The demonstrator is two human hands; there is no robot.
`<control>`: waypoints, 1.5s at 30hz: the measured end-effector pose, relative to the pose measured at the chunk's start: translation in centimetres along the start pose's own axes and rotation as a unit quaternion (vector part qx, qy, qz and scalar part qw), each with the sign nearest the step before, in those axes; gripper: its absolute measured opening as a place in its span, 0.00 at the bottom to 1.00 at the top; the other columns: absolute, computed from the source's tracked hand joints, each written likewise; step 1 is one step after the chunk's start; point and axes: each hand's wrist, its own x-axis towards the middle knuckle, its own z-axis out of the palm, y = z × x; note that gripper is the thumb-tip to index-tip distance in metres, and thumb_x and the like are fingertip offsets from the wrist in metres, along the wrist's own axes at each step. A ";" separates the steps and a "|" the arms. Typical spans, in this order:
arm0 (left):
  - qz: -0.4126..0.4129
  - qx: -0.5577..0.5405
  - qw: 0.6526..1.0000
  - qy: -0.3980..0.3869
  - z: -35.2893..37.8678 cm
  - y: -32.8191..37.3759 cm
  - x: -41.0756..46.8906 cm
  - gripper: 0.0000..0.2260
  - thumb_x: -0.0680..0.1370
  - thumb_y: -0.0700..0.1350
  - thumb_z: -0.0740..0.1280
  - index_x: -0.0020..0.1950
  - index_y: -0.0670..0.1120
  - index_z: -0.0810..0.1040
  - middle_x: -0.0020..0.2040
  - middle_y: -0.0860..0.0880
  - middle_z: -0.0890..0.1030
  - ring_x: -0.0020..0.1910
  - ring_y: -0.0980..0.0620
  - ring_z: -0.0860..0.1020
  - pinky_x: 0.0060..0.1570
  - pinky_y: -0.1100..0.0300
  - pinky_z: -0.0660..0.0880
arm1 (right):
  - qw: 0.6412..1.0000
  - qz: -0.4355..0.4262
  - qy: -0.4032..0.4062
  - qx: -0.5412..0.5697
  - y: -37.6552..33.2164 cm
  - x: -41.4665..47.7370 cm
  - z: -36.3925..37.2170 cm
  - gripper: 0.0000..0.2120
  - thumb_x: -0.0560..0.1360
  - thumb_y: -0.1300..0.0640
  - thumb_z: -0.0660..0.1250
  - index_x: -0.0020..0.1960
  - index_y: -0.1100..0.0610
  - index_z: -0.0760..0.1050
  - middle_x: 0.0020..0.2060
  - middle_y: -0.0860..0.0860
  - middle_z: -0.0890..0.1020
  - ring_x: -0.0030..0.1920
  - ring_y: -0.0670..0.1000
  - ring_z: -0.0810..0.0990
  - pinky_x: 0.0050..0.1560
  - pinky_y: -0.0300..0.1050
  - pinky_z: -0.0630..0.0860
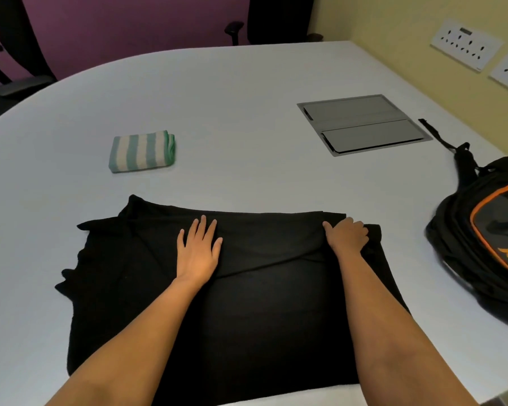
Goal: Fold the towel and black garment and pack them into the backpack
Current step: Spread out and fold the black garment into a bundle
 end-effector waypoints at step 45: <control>-0.039 0.001 0.993 0.114 -3.9 -4.9 5.8 0.14 0.80 0.43 0.59 0.65 0.44 0.74 0.65 0.42 0.73 0.67 0.43 0.68 0.72 0.42 0.48 | 0.992 -0.038 0.092 0.080 4.1 1.0 -2.8 0.19 0.77 0.61 0.60 0.69 0.57 0.68 0.63 0.59 0.75 0.62 0.60 0.72 0.59 0.52 0.69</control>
